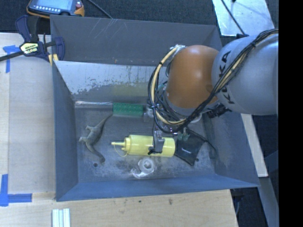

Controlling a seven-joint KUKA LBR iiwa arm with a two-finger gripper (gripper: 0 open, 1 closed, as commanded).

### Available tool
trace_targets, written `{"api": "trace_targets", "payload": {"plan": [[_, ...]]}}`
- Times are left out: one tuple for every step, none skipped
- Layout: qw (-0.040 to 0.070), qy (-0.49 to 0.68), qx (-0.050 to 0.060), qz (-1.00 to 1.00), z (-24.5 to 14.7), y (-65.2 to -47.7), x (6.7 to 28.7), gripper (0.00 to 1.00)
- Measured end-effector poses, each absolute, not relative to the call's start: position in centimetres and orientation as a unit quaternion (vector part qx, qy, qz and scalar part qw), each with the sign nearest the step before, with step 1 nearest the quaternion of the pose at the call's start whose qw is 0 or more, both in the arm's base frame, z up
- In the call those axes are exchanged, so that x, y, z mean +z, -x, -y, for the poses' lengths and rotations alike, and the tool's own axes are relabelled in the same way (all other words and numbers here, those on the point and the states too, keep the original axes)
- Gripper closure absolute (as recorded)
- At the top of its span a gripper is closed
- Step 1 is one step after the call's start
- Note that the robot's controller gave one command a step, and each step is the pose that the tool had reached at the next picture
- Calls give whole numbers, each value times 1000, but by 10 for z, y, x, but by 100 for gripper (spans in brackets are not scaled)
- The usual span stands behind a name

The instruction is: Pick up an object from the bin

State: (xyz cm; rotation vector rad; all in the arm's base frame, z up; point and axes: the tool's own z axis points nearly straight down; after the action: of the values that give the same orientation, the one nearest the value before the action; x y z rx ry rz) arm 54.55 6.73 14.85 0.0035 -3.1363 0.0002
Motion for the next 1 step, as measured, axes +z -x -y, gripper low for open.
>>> {"api": "trace_targets", "payload": {"plan": [[-2,0,0,1000,-67,-547,153,0]]}}
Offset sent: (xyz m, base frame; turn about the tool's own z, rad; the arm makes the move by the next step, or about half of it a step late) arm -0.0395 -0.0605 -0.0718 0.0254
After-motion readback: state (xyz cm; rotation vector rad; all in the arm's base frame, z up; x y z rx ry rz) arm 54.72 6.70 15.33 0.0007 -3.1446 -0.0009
